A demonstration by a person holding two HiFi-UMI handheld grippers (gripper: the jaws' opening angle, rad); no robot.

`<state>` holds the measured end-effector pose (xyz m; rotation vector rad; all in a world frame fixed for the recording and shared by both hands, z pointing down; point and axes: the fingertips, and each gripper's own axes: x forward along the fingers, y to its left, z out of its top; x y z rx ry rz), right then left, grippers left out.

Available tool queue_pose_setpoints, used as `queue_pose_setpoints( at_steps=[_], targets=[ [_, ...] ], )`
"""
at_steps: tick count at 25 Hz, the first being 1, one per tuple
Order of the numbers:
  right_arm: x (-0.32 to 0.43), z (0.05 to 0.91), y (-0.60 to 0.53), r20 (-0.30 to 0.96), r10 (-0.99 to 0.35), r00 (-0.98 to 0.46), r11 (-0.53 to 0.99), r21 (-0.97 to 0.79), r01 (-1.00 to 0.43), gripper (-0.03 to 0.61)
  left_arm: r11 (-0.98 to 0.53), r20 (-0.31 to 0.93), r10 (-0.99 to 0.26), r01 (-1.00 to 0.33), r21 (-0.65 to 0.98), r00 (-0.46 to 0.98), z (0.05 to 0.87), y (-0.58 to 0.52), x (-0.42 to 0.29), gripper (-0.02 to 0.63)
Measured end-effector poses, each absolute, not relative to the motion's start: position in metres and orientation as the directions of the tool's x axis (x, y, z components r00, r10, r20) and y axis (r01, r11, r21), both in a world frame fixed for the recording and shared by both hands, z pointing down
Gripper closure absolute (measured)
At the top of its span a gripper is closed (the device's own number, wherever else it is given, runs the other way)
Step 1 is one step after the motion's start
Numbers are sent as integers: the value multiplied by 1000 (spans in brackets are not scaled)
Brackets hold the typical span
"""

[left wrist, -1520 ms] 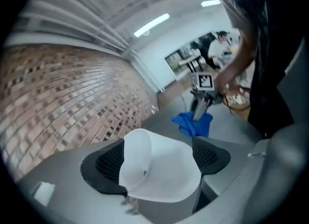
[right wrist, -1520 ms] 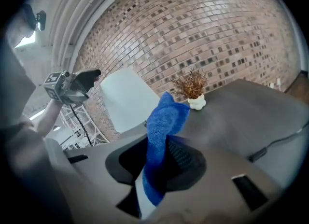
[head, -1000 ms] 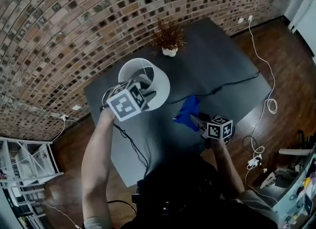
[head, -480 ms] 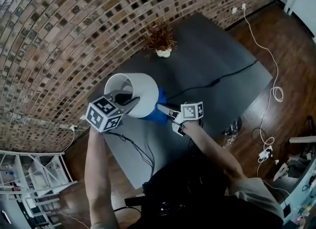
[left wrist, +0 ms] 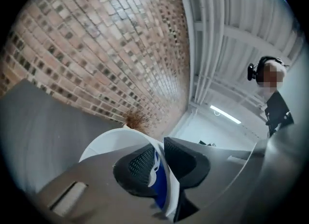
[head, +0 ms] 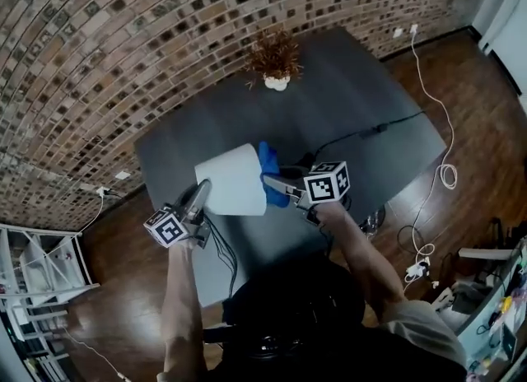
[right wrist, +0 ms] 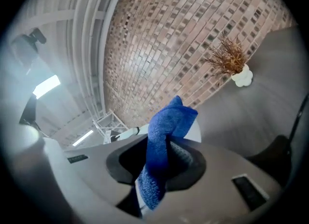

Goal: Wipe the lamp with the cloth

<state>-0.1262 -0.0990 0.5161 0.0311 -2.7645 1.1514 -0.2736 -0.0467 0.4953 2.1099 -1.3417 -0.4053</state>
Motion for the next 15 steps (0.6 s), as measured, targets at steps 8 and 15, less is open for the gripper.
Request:
queue_pose_setpoints(
  at_steps=[8,15],
  targets=[
    [-165,545,-106,235,-2,-972,738,-655,-160,492,-178,122,-931,-721,670,344,543,-38,-314,520],
    [-70,582,-168,432,-337,-837,640,-547,-540,492,-161,143,-929,-723,672,340,535,-49,-319,518]
  ],
)
